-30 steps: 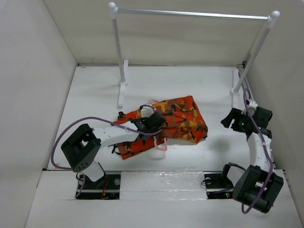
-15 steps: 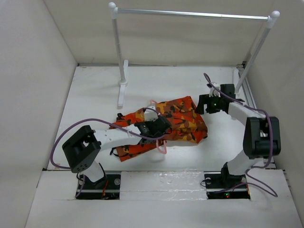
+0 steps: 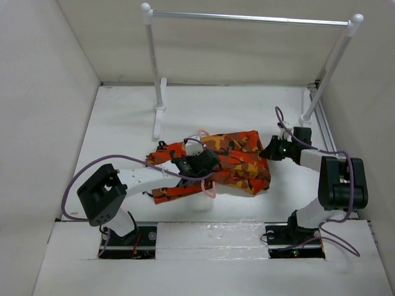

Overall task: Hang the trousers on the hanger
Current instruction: Place trousers on hanger

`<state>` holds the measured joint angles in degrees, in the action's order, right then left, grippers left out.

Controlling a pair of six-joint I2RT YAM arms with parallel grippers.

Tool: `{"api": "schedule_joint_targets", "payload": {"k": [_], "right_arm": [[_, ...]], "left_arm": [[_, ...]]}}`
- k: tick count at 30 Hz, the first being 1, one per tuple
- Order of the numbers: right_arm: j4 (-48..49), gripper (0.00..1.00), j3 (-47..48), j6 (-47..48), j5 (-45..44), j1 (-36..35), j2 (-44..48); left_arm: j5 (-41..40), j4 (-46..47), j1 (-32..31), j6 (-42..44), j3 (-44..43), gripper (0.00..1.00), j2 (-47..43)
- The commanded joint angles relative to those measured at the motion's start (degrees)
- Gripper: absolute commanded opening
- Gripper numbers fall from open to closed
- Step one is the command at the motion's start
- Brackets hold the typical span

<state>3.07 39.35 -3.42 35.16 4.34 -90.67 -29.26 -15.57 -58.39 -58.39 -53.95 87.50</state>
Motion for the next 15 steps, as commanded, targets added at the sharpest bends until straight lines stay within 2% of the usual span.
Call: {"api": "schedule_joint_targets", "payload": {"k": [1,8,9,15], "right_arm": [[1.4,0.0,-1.0,1.0,-0.2,7.3,5.8],[-7.2,0.0,5.5,2.4,1.1,17.3,15.3],[-11.3,0.0,8.3,4.5,0.3,18.6,14.9],[-12.9,0.0,7.0,6.8,-0.8,22.3,14.8]], "left_arm": [[-3.8,-0.3,1.0,-0.8,1.4,0.0,-1.0],[-0.8,0.7,0.4,-2.5,4.1,0.0,2.8],[-1.3,-0.4,0.4,-3.0,4.4,0.0,3.5],[0.0,-1.7,2.1,-3.8,6.6,0.0,3.0]]}}
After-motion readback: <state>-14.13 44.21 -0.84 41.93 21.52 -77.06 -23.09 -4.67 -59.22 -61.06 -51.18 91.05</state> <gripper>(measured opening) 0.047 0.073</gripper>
